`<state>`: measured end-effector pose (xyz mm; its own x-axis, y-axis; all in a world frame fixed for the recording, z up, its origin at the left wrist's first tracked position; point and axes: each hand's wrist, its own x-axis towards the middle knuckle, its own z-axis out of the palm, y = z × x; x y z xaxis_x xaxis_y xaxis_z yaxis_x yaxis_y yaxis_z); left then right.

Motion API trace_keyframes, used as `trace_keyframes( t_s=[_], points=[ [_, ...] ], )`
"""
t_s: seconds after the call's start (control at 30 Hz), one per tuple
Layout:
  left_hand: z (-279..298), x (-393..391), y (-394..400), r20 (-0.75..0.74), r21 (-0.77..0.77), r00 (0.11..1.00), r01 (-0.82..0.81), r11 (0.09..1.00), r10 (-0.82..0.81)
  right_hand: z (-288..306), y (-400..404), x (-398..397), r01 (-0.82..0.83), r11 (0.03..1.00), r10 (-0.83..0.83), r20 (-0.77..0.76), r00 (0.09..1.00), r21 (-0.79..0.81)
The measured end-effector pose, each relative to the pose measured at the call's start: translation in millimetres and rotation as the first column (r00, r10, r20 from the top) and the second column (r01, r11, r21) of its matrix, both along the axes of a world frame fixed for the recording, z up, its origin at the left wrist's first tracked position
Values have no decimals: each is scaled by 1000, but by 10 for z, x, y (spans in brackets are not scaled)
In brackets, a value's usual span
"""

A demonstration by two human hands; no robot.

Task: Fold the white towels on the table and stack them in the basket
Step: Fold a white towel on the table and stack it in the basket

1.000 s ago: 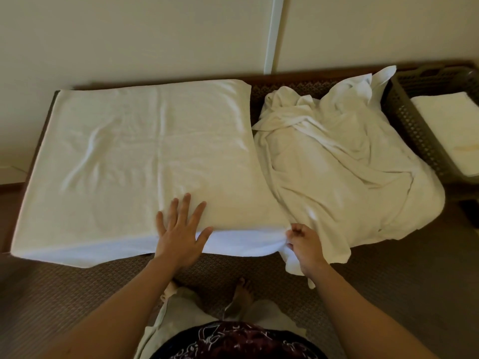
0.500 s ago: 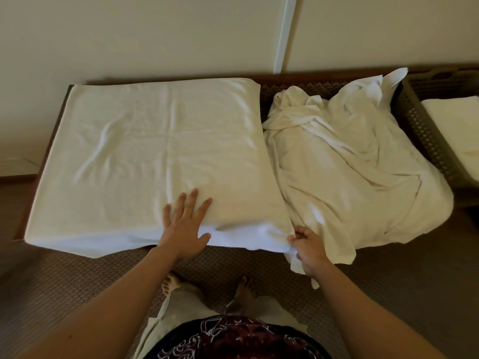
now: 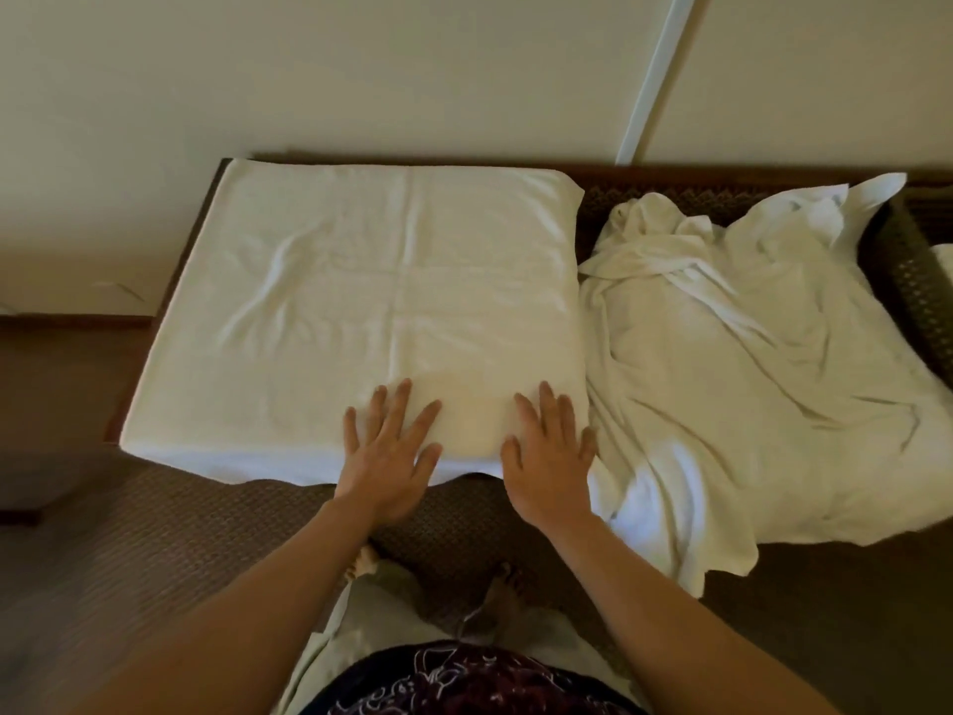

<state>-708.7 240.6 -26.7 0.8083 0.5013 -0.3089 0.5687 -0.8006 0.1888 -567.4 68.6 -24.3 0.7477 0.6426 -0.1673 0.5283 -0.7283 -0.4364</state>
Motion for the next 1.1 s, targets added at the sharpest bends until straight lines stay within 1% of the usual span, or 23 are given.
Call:
trace_keyframes(
  t_s=[0.03,0.1,0.2,0.3,0.4,0.53,0.57,0.6,0.63,0.67,0.7,0.73,0.77,0.83,0.93,1.03,1.1],
  points=[
    [-10,-33,65,-11,-2,999,-39,999,39,-38,67,-20,-73,994,74,15,997,-83],
    [-14,-138,224,-36,10,993,-108,994,108,-94,138,-35,-120,978,128,37,991,-171],
    [-14,-354,510,-55,34,974,-217,976,218,-143,155,-40,-88,967,104,56,993,-237],
    [-20,-587,840,-60,41,934,-351,935,353,-150,193,-59,-49,965,68,67,995,-257],
    [-13,-813,1176,-77,42,849,-521,852,523,-130,392,-90,-22,963,33,39,999,-269],
    [69,-837,1456,-68,-19,693,-720,694,718,-119,801,-90,-26,967,52,95,994,-255],
    [107,-766,1472,-59,-19,685,-728,685,726,-117,936,-109,-24,969,49,97,994,-247],
    [139,-684,1476,-45,-7,724,-689,724,688,-115,1104,-153,-29,969,53,94,994,-245],
    [159,-593,1427,-24,7,801,-598,801,598,-102,1264,-218,-45,969,69,91,993,-241],
    [160,-494,1373,4,8,881,-473,881,473,-91,1436,-302,-77,971,100,88,991,-228],
    [145,-410,1326,27,1,936,-350,937,350,-83,1599,-398,-123,970,142,81,987,-208],
    [118,-353,1340,29,-11,965,-260,966,260,-81,1768,-503,-175,965,191,69,979,-196],
    [90,-331,1409,12,-17,976,-215,976,215,-87,1909,-595,-223,954,239,61,969,-199],
    [28,-403,1693,-25,1,979,-202,979,202,-112,2079,-682,-259,939,280,67,958,-226],
    [-29,-756,2256,-32,52,967,-250,967,252,-123,2140,-510,-177,943,206,76,976,-283],
    [-24,-1162,2684,-20,76,953,-302,950,304,-117,2076,-243,33,942,-4,87,996,-334],
    [-22,-1318,2794,-10,60,945,-327,943,328,-90,2063,-141,172,928,-158,71,985,-330]
  ],
)
